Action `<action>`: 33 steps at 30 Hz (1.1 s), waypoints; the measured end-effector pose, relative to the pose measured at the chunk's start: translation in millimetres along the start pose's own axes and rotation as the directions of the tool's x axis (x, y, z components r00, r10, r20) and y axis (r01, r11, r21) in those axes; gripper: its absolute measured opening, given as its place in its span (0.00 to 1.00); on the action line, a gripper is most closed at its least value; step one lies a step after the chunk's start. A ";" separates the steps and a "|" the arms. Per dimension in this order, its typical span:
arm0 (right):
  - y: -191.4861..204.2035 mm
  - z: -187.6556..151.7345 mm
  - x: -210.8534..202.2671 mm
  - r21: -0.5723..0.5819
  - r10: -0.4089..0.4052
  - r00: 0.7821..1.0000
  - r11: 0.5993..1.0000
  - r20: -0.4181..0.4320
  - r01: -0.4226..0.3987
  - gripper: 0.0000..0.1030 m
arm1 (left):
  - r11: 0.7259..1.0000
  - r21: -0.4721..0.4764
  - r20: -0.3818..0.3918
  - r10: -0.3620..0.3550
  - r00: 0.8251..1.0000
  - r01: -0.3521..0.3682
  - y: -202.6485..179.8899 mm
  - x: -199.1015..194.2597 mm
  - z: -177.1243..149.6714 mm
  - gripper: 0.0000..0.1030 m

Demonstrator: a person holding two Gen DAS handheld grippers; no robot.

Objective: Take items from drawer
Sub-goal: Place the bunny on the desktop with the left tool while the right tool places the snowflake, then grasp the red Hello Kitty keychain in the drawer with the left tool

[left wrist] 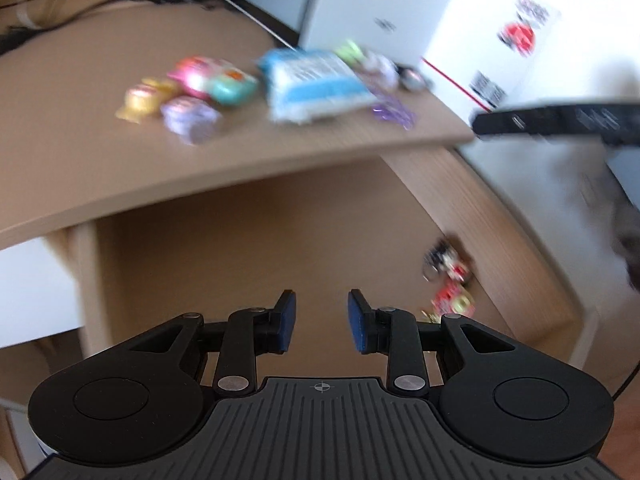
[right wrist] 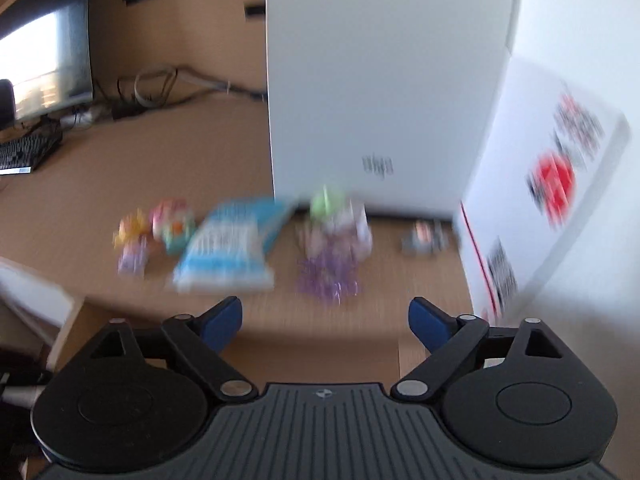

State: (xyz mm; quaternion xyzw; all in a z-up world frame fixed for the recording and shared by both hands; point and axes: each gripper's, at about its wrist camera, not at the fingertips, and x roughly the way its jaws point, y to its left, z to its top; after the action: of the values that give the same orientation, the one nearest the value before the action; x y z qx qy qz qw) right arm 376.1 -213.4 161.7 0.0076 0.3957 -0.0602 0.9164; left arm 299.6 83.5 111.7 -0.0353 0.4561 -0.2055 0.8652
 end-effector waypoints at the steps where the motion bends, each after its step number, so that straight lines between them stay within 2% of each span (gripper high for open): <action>1: -2.7 -10.9 -4.8 0.017 0.007 1.000 1.000 -0.021 -0.007 0.94 | 1.000 0.020 -0.016 -0.015 1.000 0.016 -5.1 6.5 0.0 0.30; 3: -4.6 -33.0 -18.4 0.033 0.013 0.999 0.999 -0.052 -0.011 0.97 | 0.996 0.069 -0.060 -0.059 0.996 0.063 -17.8 23.0 1.0 0.30; 5: -7.9 -54.6 -31.5 0.034 -0.022 0.997 0.999 -0.078 0.025 1.00 | 0.986 0.130 -0.111 -0.094 0.989 0.109 -33.7 40.0 0.3 0.30; 10: -17.0 -94.1 -67.4 0.093 -0.054 0.991 0.994 -0.121 0.066 1.00 | 0.933 0.295 -0.182 -0.157 0.971 0.206 -79.9 77.9 -3.2 0.30; 14: -14.7 -120.6 -86.8 0.093 -0.097 0.984 0.989 -0.150 0.112 1.00 | 0.891 0.333 -0.258 -0.228 0.939 0.308 -102.7 104.5 4.3 0.30; 15: -14.2 -125.9 -88.3 0.094 -0.106 0.982 0.988 -0.158 0.122 1.00 | 0.889 0.337 -0.273 -0.224 0.936 0.311 -105.8 111.4 5.7 0.31; 18: -13.0 -141.3 -89.7 0.122 -0.124 0.975 0.981 -0.184 0.148 1.00 | 0.886 0.373 -0.264 -0.185 0.947 0.277 -116.3 123.8 7.7 0.31; 21: -12.1 -154.2 -91.8 0.168 -0.127 0.973 0.973 -0.195 0.160 1.00 | 0.883 0.375 -0.253 -0.196 0.947 0.283 -122.4 131.6 8.2 0.31; 23: -10.6 -160.7 -90.4 0.184 -0.133 0.970 0.968 -0.205 0.172 1.00 | 0.880 0.391 -0.261 -0.176 0.949 0.271 -124.4 139.7 7.2 0.31; 24: -9.9 -163.4 -89.0 0.187 -0.138 0.968 0.966 -0.211 0.179 1.00 | 0.877 0.398 -0.267 -0.169 0.949 0.268 -125.0 143.9 5.6 0.36; 26: -9.3 -168.9 -88.5 0.197 -0.143 0.966 0.963 -0.216 0.186 1.00 | 0.870 0.403 -0.292 -0.174 0.940 0.286 -126.0 151.0 3.0 0.38; 30: -9.2 -174.3 -86.9 0.225 -0.138 0.966 0.956 -0.220 0.188 1.00 | 0.849 0.398 -0.314 -0.230 0.921 0.348 -129.9 157.1 -0.1 0.42; 33: -7.8 -176.1 -85.9 0.228 -0.135 0.964 0.955 -0.227 0.187 1.00 | 0.845 0.405 -0.309 -0.232 0.922 0.349 -137.0 160.6 1.6 0.43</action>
State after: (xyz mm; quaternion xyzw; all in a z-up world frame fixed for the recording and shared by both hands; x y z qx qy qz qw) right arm 189.3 -201.4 103.4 0.0957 0.4785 -0.1828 0.8535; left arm 336.8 -104.0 22.3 0.1240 0.4893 -0.4382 0.7437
